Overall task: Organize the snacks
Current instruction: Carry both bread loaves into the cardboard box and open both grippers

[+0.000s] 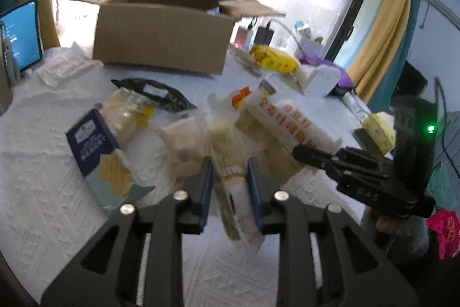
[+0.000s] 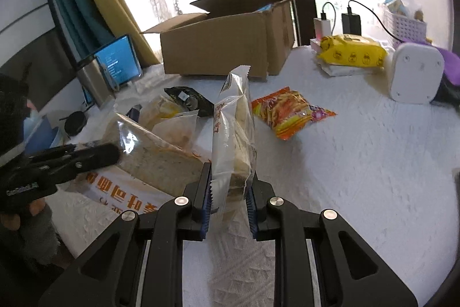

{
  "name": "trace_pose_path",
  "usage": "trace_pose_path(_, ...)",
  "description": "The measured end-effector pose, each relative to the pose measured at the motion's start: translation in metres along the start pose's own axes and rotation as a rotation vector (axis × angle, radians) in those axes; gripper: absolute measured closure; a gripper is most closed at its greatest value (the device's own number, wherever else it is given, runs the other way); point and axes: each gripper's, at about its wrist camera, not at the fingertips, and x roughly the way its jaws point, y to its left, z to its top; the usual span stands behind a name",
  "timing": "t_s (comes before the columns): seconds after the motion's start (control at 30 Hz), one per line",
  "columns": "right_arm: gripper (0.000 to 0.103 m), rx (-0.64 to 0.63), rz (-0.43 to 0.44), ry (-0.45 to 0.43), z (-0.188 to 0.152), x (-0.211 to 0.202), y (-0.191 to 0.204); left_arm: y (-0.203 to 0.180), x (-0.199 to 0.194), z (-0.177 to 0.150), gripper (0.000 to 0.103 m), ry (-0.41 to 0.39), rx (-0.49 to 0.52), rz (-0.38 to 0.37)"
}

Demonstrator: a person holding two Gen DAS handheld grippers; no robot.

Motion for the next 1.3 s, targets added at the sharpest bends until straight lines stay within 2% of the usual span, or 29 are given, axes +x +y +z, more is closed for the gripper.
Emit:
trace_pose_path(0.07, 0.080, 0.006, 0.003, -0.003, 0.000, 0.001, -0.002, -0.001, 0.009, -0.001, 0.069, 0.023, -0.004, 0.012)
trace_pose_path(0.17, 0.080, -0.003, 0.006, -0.008, -0.001, 0.002, 0.000, -0.003, 0.026, -0.006, 0.057, 0.075, -0.014, -0.016)
trace_pose_path(0.27, 0.080, -0.003, 0.021, 0.007, -0.004, 0.009, 0.002, -0.008, 0.040, -0.011, 0.058, 0.104, -0.043, -0.098)
trace_pose_path(0.3, 0.081, -0.004, 0.023, 0.010, -0.004, 0.010, 0.002, -0.011, 0.041, -0.011, 0.058, 0.100, -0.038, -0.099)
trace_pose_path(0.37, 0.080, -0.002, 0.025, 0.009, -0.004, 0.011, 0.002, -0.016, 0.042, -0.010, 0.066, 0.096, -0.021, -0.084)
trace_pose_path(0.47, 0.081, 0.011, 0.037, 0.010, -0.002, 0.011, -0.001, -0.018, 0.034, -0.003, 0.072, 0.072, 0.004, -0.075)
trace_pose_path(0.77, 0.081, -0.018, 0.038, -0.046, 0.027, 0.002, 0.005, -0.001, 0.008, 0.022, 0.074, 0.003, 0.006, -0.064)
trace_pose_path(0.97, 0.081, -0.059, 0.018, -0.089, 0.063, 0.002, 0.008, 0.018, -0.009, 0.051, 0.075, -0.079, 0.033, -0.031)
trace_pose_path(1.23, 0.081, -0.106, 0.005, -0.141, 0.114, 0.015, 0.013, 0.047, -0.021, 0.105, 0.076, -0.193, 0.086, 0.027)
trace_pose_path(1.3, 0.081, -0.109, 0.009, -0.154, 0.126, 0.020, 0.014, 0.054, -0.020, 0.116, 0.080, -0.210, 0.094, 0.041)
